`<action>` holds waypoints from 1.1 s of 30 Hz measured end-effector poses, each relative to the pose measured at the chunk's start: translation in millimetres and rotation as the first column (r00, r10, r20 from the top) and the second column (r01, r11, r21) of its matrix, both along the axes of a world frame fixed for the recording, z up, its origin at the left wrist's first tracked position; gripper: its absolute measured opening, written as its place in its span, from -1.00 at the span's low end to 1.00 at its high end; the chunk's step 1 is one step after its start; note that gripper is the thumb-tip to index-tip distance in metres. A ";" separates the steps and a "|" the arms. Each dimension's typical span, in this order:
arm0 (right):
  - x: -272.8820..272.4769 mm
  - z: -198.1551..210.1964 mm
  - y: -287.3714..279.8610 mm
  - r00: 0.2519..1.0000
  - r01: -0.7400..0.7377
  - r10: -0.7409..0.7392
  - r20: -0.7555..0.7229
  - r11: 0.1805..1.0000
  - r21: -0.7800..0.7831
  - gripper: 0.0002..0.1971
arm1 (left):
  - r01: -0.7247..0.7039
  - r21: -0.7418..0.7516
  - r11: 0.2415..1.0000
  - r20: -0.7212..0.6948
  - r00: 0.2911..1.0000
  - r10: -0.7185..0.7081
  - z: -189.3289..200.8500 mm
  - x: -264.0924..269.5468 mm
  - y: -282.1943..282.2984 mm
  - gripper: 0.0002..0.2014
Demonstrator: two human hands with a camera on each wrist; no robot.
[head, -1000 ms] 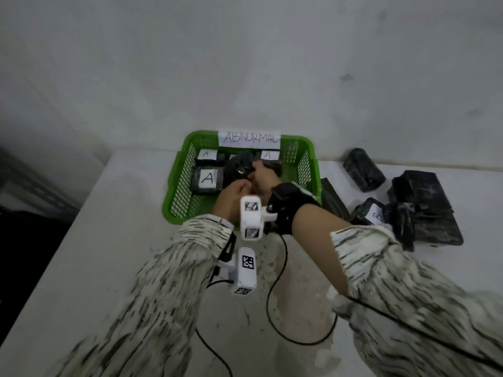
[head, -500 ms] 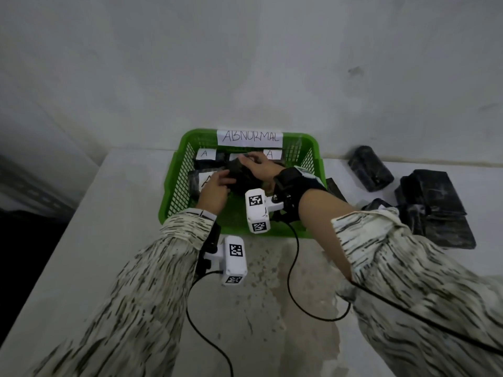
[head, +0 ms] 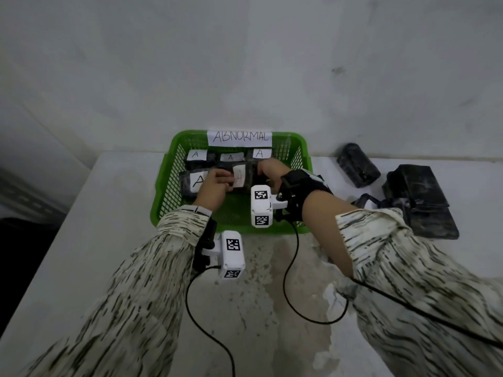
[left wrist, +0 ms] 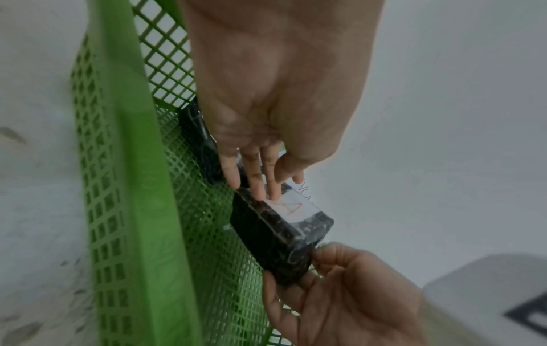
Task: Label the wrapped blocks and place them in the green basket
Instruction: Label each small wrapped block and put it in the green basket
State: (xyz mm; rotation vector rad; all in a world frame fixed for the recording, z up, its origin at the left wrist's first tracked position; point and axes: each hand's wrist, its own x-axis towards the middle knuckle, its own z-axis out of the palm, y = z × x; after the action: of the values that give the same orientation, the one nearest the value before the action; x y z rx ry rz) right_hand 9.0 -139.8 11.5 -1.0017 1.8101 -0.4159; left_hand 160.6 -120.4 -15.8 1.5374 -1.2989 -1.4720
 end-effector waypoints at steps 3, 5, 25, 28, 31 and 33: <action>-7.3 -28.0 -3.2 0.897 0.179 -0.188 0.400 0.982 0.060 -0.71 | 0.070 0.011 0.997 0.014 0.997 -0.070 6.8 -2.1 3.7 -0.67; -9.9 -54.9 -16.5 0.889 0.173 -0.206 0.409 0.978 0.117 -0.16 | 0.133 0.021 0.991 0.026 0.991 -0.133 8.7 -3.0 5.3 -0.62; 22.3 -48.5 -11.6 0.980 0.098 -0.101 0.169 0.995 0.028 -0.58 | -0.442 -0.253 0.861 0.583 0.640 0.500 -15.1 55.5 -13.6 -0.59; 18.7 -39.0 -8.9 0.987 0.113 -0.114 0.111 0.993 0.019 -0.53 | -0.450 -0.254 0.856 0.580 0.637 0.508 -11.4 54.5 -11.5 -0.60; 12.2 -29.0 -1.8 0.991 0.113 -0.106 0.077 0.989 -0.095 -0.58 | -0.455 -0.307 0.836 0.565 0.619 0.545 -3.9 46.7 -4.2 -0.65; 7.2 -16.4 5.2 0.990 0.135 -0.124 0.065 0.970 -0.202 -0.63 | -0.382 -0.317 0.868 0.580 0.646 0.496 4.9 40.5 3.4 -0.64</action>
State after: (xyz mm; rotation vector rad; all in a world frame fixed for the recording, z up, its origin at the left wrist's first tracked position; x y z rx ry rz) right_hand 16.2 -134.6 -4.9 -1.0053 1.8180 -0.7161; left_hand 201.2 -117.0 -11.0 2.1571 -1.2198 -0.4945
